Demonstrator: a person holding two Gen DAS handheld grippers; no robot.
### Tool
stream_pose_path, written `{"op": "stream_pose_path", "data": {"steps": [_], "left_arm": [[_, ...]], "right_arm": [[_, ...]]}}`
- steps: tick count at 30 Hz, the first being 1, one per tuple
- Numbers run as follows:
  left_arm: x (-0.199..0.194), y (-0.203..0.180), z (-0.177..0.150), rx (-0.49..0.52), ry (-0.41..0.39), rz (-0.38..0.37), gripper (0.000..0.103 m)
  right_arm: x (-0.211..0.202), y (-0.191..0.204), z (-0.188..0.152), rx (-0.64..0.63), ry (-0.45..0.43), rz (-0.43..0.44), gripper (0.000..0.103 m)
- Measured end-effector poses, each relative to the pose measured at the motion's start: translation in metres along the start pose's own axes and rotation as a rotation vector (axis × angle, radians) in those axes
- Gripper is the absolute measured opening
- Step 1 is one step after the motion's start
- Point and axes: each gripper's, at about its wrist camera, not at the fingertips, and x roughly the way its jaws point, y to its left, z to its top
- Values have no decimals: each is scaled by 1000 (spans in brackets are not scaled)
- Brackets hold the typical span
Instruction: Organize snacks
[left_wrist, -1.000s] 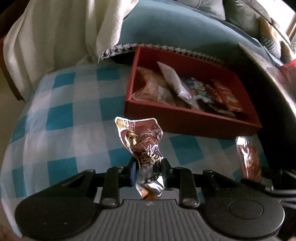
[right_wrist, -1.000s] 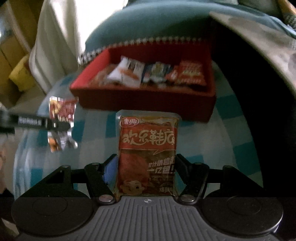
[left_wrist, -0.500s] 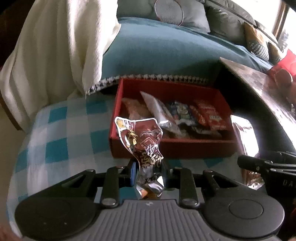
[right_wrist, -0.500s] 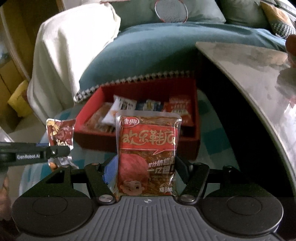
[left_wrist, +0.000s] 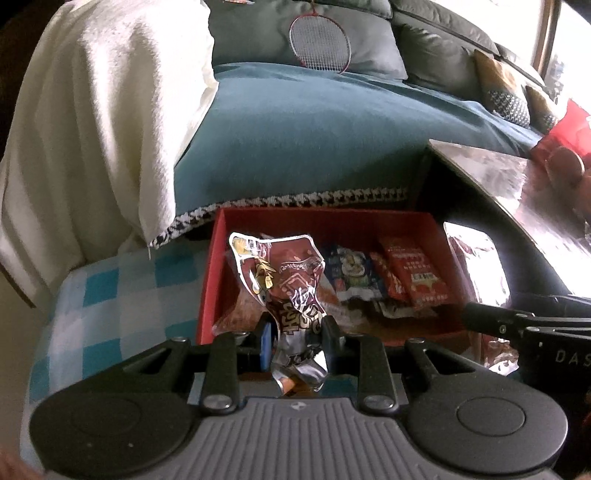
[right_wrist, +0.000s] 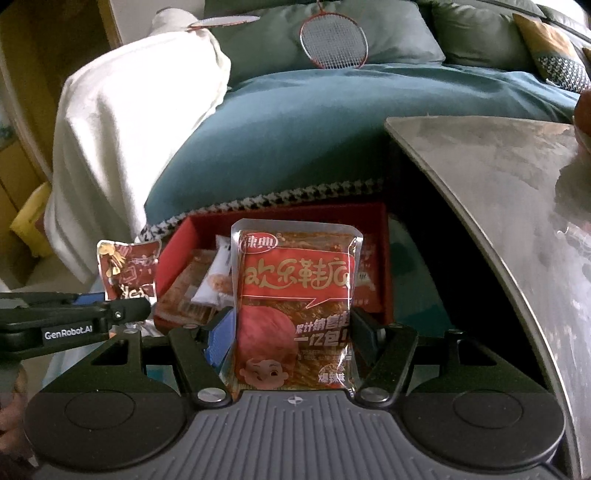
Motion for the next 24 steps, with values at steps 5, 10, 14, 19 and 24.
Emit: {"op": "stream_pose_path", "data": {"steps": [5,10,14,19,24], "left_arm": [[9,-1,9,0,-5,3,21],[20,-4,19,3,-8,5,21],[31,-8,28,14,-10,5,21],[50,-13,35,25,3,10,21],[68,-18,39,38,19,13,21]], "right_arm": [[7,-2,9,2,-1,-7,72],[19,-5,18,1,4,-18,72],[30,-9,25,-1,10,-27,72],[48,-15,33,4,28,-39,73],[63,-19,37,0,43,-51,72]]}}
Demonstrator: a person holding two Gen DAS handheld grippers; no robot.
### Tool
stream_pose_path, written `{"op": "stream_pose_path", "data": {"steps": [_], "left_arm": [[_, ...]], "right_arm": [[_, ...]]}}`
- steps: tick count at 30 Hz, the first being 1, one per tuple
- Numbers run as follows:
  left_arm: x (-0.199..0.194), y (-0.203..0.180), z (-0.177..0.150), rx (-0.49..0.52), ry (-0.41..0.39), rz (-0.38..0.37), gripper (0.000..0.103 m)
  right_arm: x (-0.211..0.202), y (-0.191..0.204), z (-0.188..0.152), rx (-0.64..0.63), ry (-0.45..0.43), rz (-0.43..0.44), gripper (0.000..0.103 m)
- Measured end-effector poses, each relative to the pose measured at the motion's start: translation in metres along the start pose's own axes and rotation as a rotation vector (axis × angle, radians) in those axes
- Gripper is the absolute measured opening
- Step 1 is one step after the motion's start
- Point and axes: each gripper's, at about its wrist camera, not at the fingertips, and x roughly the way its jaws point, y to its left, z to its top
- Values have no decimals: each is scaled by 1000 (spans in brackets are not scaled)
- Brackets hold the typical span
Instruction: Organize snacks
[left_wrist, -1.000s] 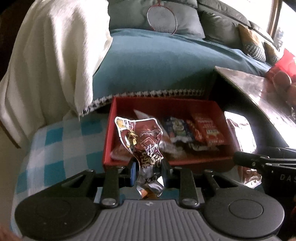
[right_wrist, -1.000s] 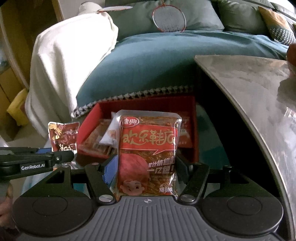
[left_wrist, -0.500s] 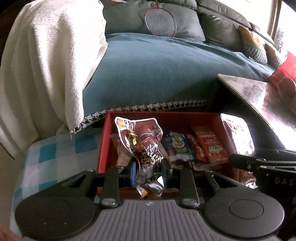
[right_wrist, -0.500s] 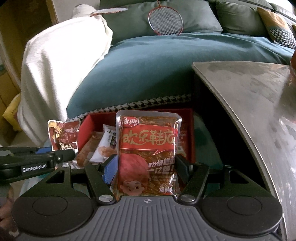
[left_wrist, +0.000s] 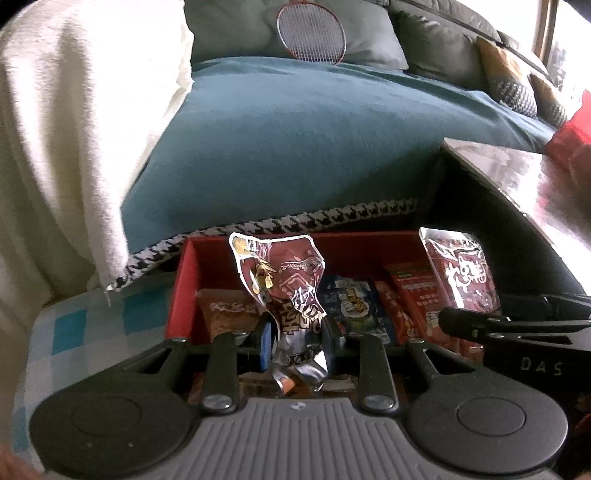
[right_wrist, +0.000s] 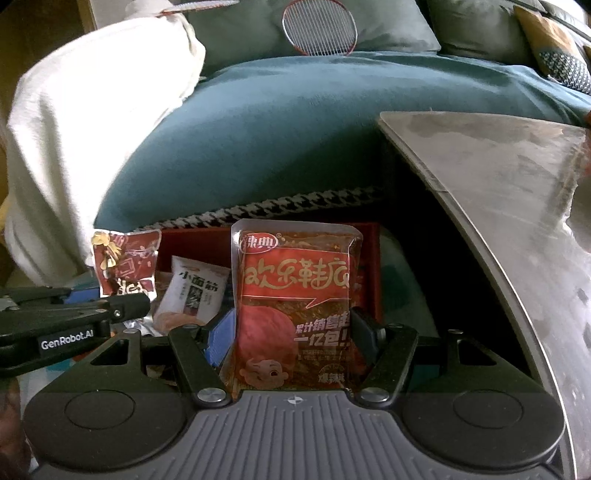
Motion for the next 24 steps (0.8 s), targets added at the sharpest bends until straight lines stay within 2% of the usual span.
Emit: {"op": "stream_pose_path", "data": {"steps": [10,24], "left_arm": [[32,-5,-4,11,69,17,22],[18,-3,-4,23,56,63,23]], "right_arm": [[33,7,-3,-61,66,-54,75],[21,6,-2,-45,43,-75,81]]}}
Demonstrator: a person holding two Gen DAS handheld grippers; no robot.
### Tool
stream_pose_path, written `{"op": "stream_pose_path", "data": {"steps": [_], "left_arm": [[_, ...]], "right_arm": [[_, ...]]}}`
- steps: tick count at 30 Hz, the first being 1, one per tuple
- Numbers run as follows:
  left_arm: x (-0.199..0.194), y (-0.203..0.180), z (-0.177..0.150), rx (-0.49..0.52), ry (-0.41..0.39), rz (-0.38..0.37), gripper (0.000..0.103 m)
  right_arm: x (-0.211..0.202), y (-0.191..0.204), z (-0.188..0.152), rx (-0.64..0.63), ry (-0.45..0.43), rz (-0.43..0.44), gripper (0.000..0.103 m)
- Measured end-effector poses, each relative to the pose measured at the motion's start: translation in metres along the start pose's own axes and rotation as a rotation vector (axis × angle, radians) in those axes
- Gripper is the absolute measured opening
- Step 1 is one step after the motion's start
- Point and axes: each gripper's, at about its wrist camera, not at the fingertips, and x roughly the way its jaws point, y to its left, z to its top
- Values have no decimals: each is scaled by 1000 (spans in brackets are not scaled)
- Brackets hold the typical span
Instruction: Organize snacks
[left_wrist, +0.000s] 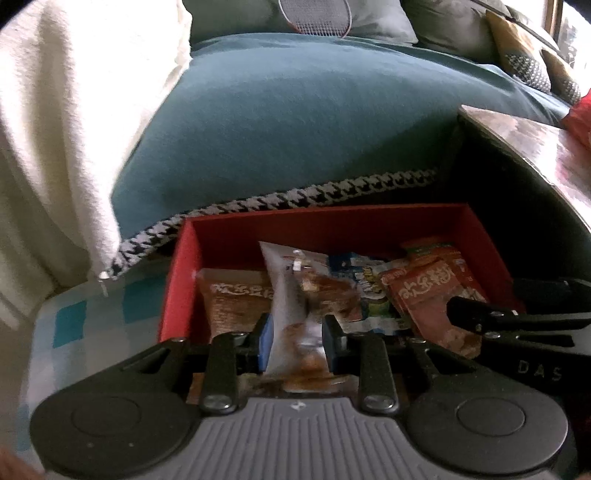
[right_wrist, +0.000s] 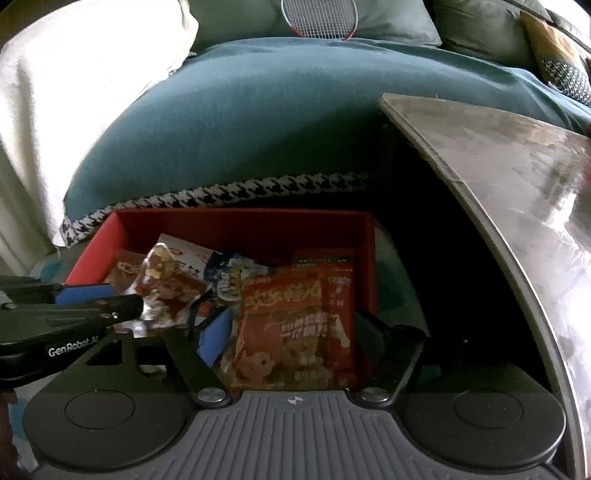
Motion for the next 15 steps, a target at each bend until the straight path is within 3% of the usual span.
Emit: {"op": "stream_pose_path", "data": {"steps": [7,15], "left_arm": [[-27,15,1,-19,-11,10,31],[-56,19,-21,-48,-6,-4,36]], "right_arm": [[-22,3,-6,18,-23,5,84],[-51,7,-27,52,-25,12,86]]}}
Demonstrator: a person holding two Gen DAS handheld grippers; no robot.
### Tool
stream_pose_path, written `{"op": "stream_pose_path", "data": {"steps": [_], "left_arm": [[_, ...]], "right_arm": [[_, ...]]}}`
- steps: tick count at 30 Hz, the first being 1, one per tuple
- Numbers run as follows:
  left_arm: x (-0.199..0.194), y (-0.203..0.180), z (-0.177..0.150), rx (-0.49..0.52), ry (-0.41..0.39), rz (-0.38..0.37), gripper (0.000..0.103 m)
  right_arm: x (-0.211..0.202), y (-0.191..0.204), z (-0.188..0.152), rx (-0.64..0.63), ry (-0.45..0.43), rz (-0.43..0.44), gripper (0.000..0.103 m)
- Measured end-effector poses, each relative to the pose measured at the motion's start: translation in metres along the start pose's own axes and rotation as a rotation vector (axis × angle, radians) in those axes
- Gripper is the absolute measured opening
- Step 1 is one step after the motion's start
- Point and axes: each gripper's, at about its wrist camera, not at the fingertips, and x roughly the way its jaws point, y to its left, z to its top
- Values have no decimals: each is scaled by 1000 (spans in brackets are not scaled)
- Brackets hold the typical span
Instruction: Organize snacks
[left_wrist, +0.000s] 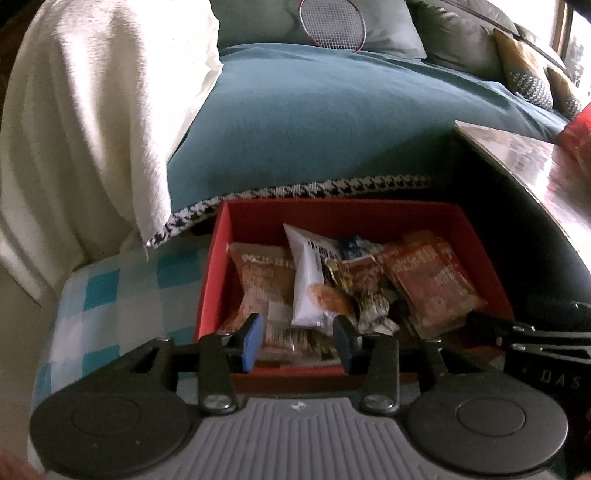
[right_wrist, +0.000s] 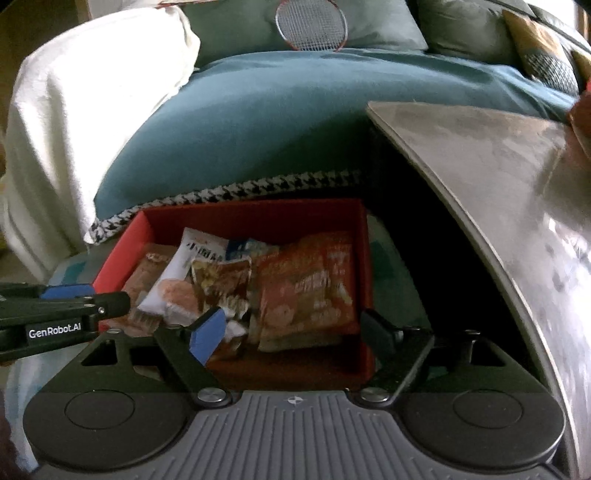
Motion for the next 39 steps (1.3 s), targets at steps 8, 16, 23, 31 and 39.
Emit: {"op": "stream_pose_path", "data": {"steps": [8,16,23,31,39], "left_arm": [[-29,-1,-27,12,-7,-10,46],[-50,-1,-50,9,-6,-23,48],[-65,-5,-65,21,-22,-30,51],[-79,-4,-77,18,-38,-34,54],[-86,-7,-97,31,-15,-32,54]], "right_arm": [[-28,12,-27,18,-13,5,87],[-49,22,-49,29,-20,36,89],[-62,24,-64,45,-19,40,89],[-75,28,-74,59,-26,60,89],[-87,31,-90,63,-8,64,89]]}}
